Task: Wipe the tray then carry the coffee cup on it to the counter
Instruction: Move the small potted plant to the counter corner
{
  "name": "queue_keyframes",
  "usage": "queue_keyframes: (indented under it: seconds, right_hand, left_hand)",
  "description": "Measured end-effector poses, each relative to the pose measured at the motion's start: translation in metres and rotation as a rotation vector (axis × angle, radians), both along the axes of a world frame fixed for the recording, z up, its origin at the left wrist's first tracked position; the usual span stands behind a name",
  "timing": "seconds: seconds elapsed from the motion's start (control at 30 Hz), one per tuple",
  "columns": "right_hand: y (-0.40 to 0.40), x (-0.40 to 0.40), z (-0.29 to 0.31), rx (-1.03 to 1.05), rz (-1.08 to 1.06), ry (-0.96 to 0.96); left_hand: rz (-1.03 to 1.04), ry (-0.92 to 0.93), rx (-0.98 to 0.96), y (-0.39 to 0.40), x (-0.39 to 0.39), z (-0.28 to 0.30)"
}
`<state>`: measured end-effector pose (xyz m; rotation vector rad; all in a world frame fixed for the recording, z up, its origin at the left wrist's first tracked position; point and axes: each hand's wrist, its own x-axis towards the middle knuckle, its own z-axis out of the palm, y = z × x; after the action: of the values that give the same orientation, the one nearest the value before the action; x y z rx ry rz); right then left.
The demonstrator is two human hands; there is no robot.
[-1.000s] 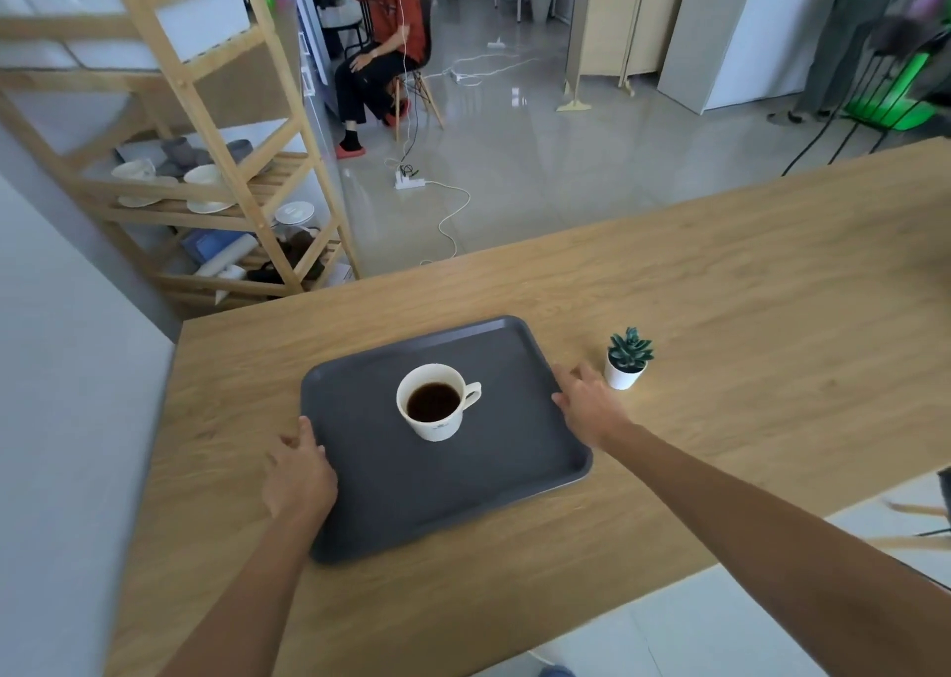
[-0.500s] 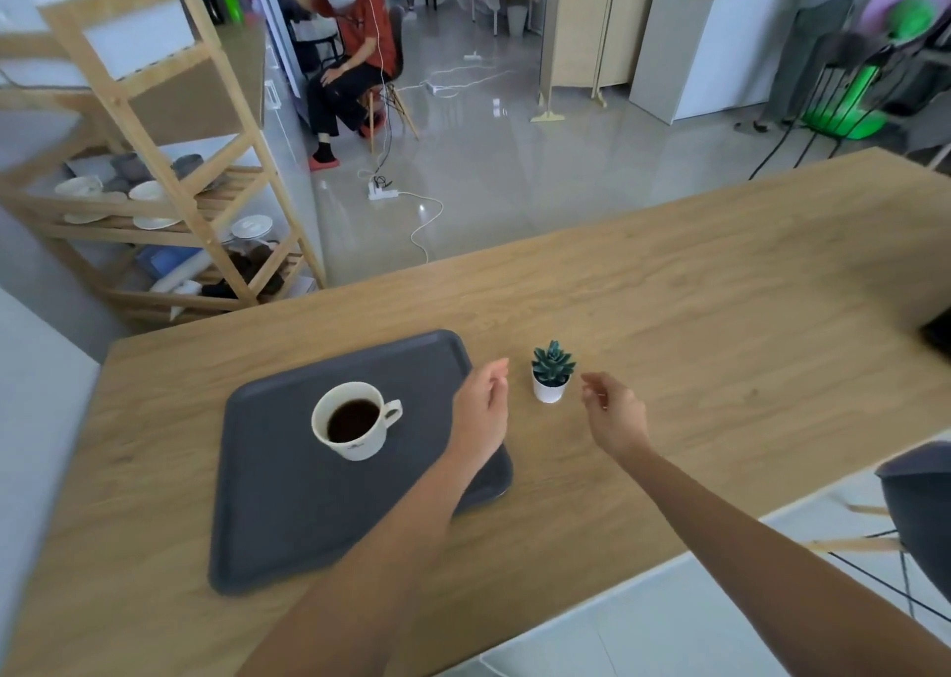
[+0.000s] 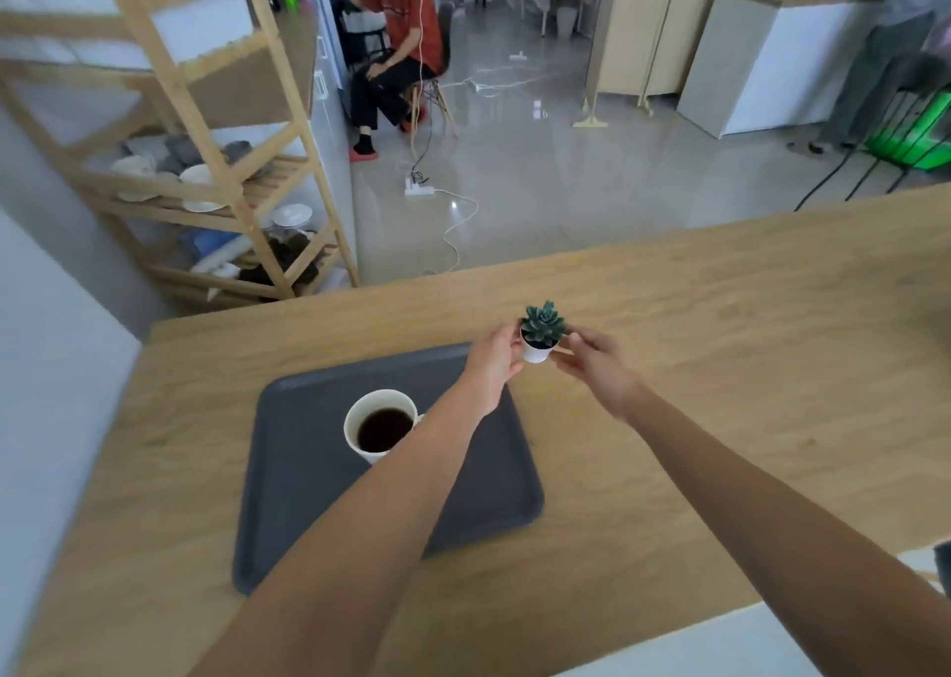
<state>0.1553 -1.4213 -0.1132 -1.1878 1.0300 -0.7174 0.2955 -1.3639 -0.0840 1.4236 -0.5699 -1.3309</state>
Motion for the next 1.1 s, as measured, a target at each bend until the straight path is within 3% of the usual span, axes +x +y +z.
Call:
queue_keyframes:
  seconds: [0.27,0.63,0.87,1.1]
  right_hand:
    - [-0.019,0.193,0.046,-0.006,0.294,-0.039]
    - [0.041,0.451,-0.002,0.092,0.588,0.156]
    - [0.063,0.527,-0.023,0.042,0.644,0.241]
    - [0.060,0.540,-0.034,-0.087,0.740,0.379]
  left_hand:
    - [0.255,-0.027,-0.063,0.026,0.177,0.042]
    - [0.603,0.063,0.063,0.100,0.391,-0.018]
    - [0.720,0.108,0.048,0.117,0.459,-0.053]
    - [0.727,0.090,0.082,0.119,0.471,-0.061]
